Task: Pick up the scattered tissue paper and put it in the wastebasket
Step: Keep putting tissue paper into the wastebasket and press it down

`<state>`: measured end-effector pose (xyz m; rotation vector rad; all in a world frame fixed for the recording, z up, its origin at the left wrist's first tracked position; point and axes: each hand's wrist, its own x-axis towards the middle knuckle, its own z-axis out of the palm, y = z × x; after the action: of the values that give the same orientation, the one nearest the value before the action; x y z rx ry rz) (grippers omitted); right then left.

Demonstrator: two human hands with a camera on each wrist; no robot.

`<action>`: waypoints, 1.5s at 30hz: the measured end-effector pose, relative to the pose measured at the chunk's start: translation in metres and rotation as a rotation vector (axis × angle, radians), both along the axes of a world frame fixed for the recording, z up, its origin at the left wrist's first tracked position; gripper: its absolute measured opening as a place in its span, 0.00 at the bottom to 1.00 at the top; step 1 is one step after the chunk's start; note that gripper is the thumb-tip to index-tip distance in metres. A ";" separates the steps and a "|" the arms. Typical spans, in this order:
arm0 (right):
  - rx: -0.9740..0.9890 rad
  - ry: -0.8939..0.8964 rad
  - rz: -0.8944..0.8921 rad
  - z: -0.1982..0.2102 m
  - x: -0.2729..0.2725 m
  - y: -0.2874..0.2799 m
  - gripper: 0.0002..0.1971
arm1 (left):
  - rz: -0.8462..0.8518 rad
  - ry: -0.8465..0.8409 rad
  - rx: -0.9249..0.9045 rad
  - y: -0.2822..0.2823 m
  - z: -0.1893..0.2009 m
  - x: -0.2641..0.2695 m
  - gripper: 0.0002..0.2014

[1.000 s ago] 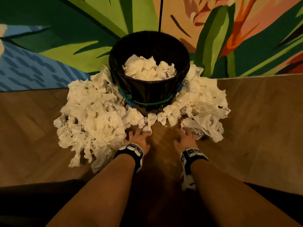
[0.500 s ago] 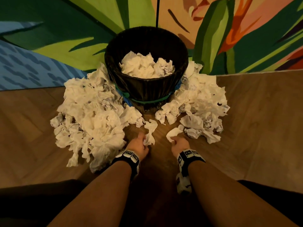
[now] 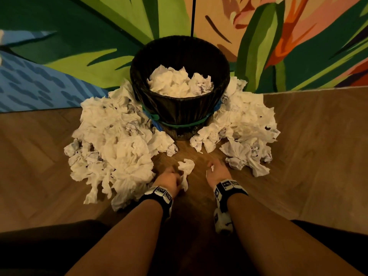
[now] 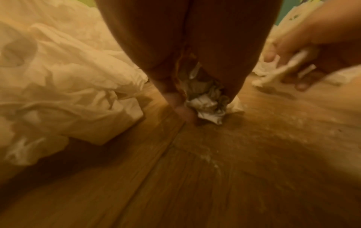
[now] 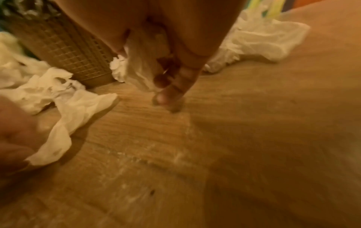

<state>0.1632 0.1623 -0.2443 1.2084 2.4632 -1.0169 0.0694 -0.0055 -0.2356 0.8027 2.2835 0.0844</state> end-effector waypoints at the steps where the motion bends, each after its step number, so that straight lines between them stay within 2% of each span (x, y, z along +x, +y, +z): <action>1: -0.004 -0.001 0.059 0.001 -0.003 0.001 0.11 | -0.002 0.003 0.033 0.000 -0.002 0.001 0.15; 3: -0.013 -0.016 0.173 0.004 -0.011 0.003 0.22 | -0.024 0.014 0.107 -0.002 -0.004 0.003 0.18; 6: -0.043 -0.059 0.256 0.009 -0.028 0.004 0.37 | -0.081 -0.013 0.180 -0.003 -0.001 0.005 0.14; 9: -0.053 -0.185 0.326 0.009 -0.047 0.005 0.45 | -0.183 -0.080 0.102 0.001 -0.004 0.005 0.21; 13: 0.063 -0.340 0.465 0.003 -0.066 0.011 0.42 | -0.180 -0.146 0.012 0.004 -0.009 0.004 0.28; 16: 0.089 -0.390 0.539 0.000 -0.075 0.015 0.42 | -0.180 -0.154 0.059 0.002 -0.010 0.002 0.25; 19: 0.139 -0.367 0.595 -0.005 -0.072 0.012 0.39 | -0.136 -0.108 0.141 -0.004 -0.007 -0.001 0.18; 21: 0.151 -0.343 0.579 -0.006 -0.063 0.007 0.33 | -0.044 -0.079 0.169 -0.008 -0.004 -0.003 0.16; 24: 0.215 -0.318 0.537 -0.002 -0.044 0.004 0.19 | 0.119 -0.045 0.180 -0.011 -0.003 -0.001 0.16; 28: 0.180 -0.166 0.307 -0.003 -0.019 0.005 0.06 | 0.266 -0.037 0.228 -0.016 -0.001 0.001 0.06; 31: 0.228 0.060 0.292 -0.004 -0.018 0.001 0.14 | 0.338 -0.047 0.258 -0.018 0.002 0.002 0.06; 32: 0.230 0.092 0.337 -0.003 -0.023 -0.004 0.18 | 0.340 -0.048 0.247 -0.018 0.003 0.001 0.10; 34: 0.140 0.042 0.427 -0.001 -0.038 -0.015 0.27 | 0.316 -0.031 0.229 -0.019 0.001 -0.001 0.17; 36: 0.024 -0.098 0.514 -0.002 -0.049 -0.026 0.36 | 0.276 -0.015 0.233 -0.018 0.001 -0.004 0.17; 37: 0.019 -0.158 0.571 -0.004 -0.052 -0.030 0.36 | 0.268 -0.019 0.235 -0.017 0.002 -0.005 0.16; 39: 0.067 -0.230 0.660 -0.009 -0.053 -0.035 0.28 | 0.296 -0.014 0.219 -0.014 0.007 -0.006 0.15; 41: 0.079 -0.246 0.648 -0.012 -0.045 -0.033 0.20 | 0.344 -0.011 0.220 -0.010 0.012 -0.007 0.13; 45: -0.119 -0.143 0.359 -0.012 -0.021 -0.013 0.11 | 0.427 0.044 0.354 0.003 0.030 -0.006 0.12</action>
<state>0.1424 0.1495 -0.2564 0.7377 2.3543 -0.9247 0.0630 -0.0023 -0.2058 0.4736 2.4831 0.6854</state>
